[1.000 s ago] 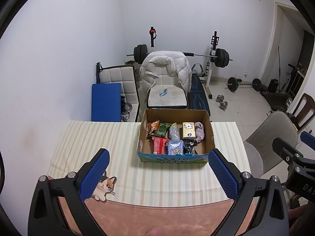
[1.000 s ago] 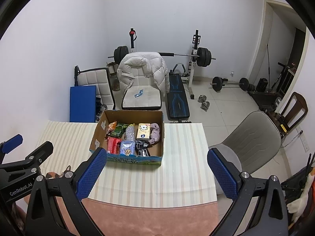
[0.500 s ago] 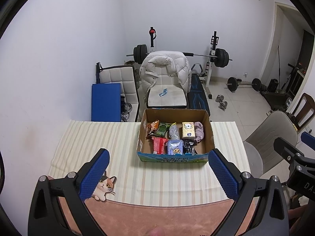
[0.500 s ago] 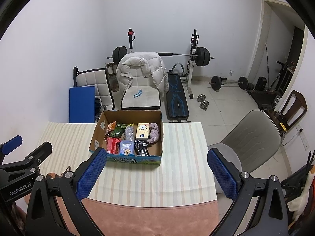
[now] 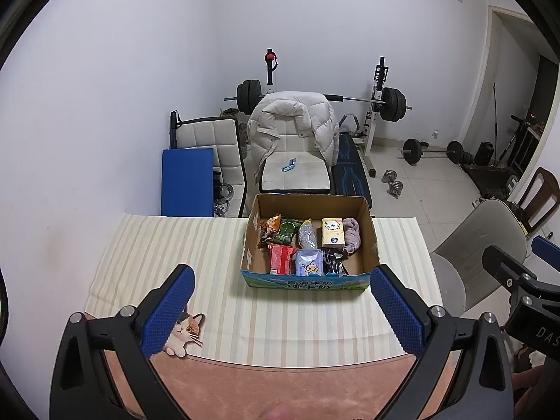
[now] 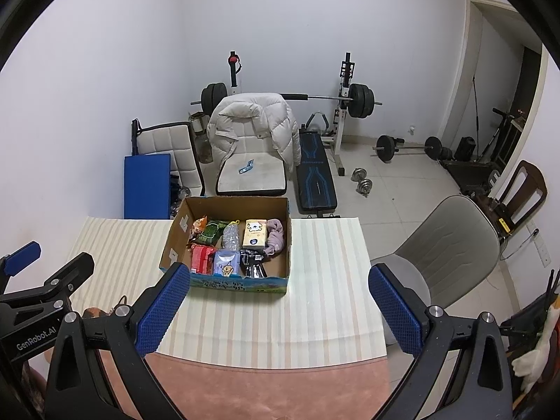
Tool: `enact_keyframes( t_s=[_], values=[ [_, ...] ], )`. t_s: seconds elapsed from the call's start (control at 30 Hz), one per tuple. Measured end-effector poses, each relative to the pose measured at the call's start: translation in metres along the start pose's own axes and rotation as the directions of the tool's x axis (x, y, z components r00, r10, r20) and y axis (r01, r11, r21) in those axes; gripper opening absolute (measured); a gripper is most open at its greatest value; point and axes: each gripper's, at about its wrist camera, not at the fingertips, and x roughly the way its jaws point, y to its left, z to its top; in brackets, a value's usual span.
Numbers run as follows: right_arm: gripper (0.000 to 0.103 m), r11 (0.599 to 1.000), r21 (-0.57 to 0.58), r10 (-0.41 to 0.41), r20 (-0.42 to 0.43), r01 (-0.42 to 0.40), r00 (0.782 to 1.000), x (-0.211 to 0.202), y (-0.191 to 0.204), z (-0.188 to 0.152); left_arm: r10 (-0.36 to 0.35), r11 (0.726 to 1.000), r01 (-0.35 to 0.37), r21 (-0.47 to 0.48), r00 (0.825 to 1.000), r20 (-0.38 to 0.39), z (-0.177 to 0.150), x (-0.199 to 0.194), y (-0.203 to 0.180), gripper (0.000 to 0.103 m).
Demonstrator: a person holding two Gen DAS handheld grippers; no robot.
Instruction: Organize soft objects
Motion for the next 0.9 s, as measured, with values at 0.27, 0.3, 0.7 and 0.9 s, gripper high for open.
enact_keyframes(
  t_s=[0.27,0.3,0.7,0.9],
  values=[
    [0.103,1.0,0.001,-0.002,0.003,0.002,1.0,-0.0009,-0.0009,0.0003,-0.002,1.0,0.002,-0.002,1.0,0.004,0.0016,-0.0009,0.001,0.103],
    [0.103,1.0,0.001,-0.001,0.003,0.001,1.0,-0.0009,-0.0011,0.0005,-0.002,1.0,0.002,-0.002,1.0,0.004,0.0011,-0.0024,0.0002,0.103],
    [0.103,1.0,0.0,-0.002,0.003,0.002,1.0,-0.0014,-0.0017,0.0027,-0.007,1.0,0.007,0.0,1.0,0.007,0.0034,-0.0046,-0.0018,0.103],
    [0.103,1.0,-0.001,-0.002,0.007,0.002,1.0,-0.0019,-0.0029,0.0063,-0.004,1.0,0.004,-0.001,1.0,0.014,0.0059,-0.0074,-0.0055,0.103]
  ],
)
